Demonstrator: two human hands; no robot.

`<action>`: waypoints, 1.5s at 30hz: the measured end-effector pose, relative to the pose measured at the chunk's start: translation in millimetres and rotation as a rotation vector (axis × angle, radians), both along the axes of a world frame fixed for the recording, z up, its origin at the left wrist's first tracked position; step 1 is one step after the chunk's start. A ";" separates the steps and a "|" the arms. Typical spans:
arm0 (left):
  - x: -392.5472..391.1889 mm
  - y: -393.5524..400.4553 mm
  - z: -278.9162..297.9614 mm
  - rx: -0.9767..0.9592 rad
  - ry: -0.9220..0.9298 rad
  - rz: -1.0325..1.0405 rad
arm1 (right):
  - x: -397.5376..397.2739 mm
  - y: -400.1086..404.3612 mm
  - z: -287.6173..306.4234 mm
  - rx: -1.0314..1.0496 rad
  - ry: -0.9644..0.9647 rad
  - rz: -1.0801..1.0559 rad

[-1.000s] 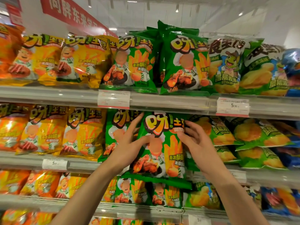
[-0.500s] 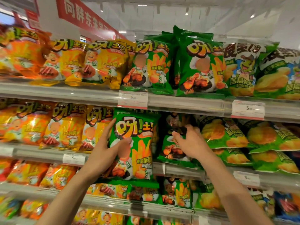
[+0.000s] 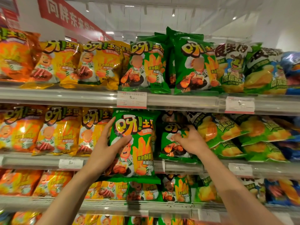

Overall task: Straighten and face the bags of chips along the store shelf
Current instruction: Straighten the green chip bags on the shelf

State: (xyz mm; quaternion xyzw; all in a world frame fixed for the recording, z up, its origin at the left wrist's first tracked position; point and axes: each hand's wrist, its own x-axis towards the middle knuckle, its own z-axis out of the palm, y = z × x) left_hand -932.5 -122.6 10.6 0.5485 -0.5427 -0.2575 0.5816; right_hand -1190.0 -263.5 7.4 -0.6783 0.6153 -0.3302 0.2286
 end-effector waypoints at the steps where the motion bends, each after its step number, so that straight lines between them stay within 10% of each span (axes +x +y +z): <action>1: 2.5 -0.5 -0.5 -0.002 -0.002 -0.002 | -1.8 0.9 1.5 -0.032 -0.045 -0.008; 14: 8.8 -4.5 -1.4 -0.016 0.004 0.027 | 19.8 -2.6 -5.2 -0.319 -0.530 -0.078; 33: -0.2 -10.1 -5.3 -0.013 -0.028 0.014 | 26.4 -28.3 -49.6 -0.507 0.378 -0.051; 45: -2.9 -7.0 -8.6 0.014 -0.023 0.002 | 20.4 -35.4 -48.3 -0.366 0.297 0.054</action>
